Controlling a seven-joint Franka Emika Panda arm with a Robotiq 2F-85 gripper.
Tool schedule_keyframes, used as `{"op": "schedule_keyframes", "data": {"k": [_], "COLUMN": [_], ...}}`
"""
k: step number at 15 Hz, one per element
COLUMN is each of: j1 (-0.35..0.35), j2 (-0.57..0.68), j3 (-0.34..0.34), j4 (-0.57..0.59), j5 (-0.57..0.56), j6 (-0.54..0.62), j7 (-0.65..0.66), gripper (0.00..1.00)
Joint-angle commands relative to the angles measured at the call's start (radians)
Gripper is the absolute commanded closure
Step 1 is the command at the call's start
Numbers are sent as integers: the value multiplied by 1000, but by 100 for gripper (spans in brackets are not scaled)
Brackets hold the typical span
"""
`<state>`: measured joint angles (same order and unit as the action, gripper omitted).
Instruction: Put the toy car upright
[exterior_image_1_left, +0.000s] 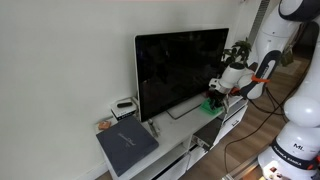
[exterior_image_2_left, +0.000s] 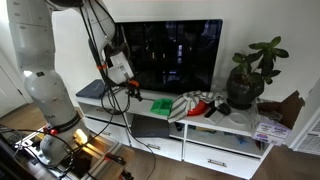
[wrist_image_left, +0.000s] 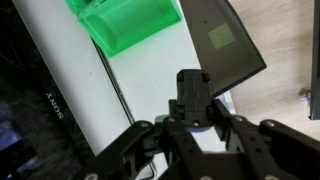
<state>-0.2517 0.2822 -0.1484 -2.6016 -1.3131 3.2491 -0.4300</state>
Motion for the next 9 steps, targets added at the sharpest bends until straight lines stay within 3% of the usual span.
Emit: {"op": "schedule_keyframes", "data": {"k": [1, 5, 6, 9], "j1": [-132, -234, -190, -222], "j2": [140, 295, 217, 289], "j3": [24, 55, 35, 42], "j4": [17, 83, 23, 58], "j5": [-43, -275, -163, -232], "j6": [223, 384, 320, 367], "j7": [-109, -32, -81, -67], "gripper": [89, 89, 64, 64]}}
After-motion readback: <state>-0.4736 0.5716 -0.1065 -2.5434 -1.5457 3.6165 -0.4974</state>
